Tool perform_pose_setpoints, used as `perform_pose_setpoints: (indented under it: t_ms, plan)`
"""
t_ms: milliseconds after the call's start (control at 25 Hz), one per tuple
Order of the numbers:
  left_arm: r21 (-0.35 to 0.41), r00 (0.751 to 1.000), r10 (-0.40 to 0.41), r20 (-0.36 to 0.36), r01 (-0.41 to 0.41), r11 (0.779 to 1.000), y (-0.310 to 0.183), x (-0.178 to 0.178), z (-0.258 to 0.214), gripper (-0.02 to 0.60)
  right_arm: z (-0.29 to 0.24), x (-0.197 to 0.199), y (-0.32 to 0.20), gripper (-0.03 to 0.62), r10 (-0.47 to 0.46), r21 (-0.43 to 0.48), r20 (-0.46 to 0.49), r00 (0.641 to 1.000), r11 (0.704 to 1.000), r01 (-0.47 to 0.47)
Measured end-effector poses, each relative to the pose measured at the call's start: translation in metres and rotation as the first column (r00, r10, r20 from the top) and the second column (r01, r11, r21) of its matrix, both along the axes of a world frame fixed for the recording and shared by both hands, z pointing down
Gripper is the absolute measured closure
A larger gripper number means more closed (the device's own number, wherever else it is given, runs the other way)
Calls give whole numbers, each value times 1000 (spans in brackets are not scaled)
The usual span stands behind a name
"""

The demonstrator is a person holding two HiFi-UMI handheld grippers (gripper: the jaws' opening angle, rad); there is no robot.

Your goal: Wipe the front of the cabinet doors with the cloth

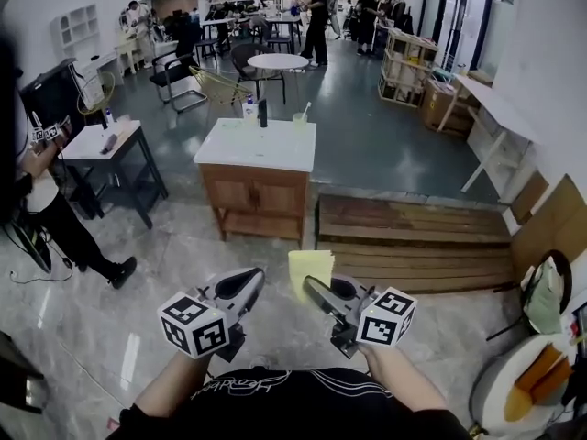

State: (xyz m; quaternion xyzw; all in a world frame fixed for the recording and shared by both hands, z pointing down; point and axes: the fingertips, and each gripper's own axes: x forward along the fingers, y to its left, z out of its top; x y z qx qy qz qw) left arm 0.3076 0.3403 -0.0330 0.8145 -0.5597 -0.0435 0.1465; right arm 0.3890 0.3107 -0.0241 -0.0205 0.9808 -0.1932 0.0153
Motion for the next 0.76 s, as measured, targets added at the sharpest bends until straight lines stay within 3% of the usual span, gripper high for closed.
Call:
perform_pose_setpoints:
  t_ms: [560, 760]
  plan:
    - [-17, 999, -45, -14, 45, 999, 22, 26, 10, 575, 5, 36, 21, 553, -4, 7, 33, 999, 1000, 4]
    - [-44, 998, -44, -37, 43, 998, 31, 33, 22, 575, 18, 44, 32, 553, 3, -36, 20, 1000, 999, -2]
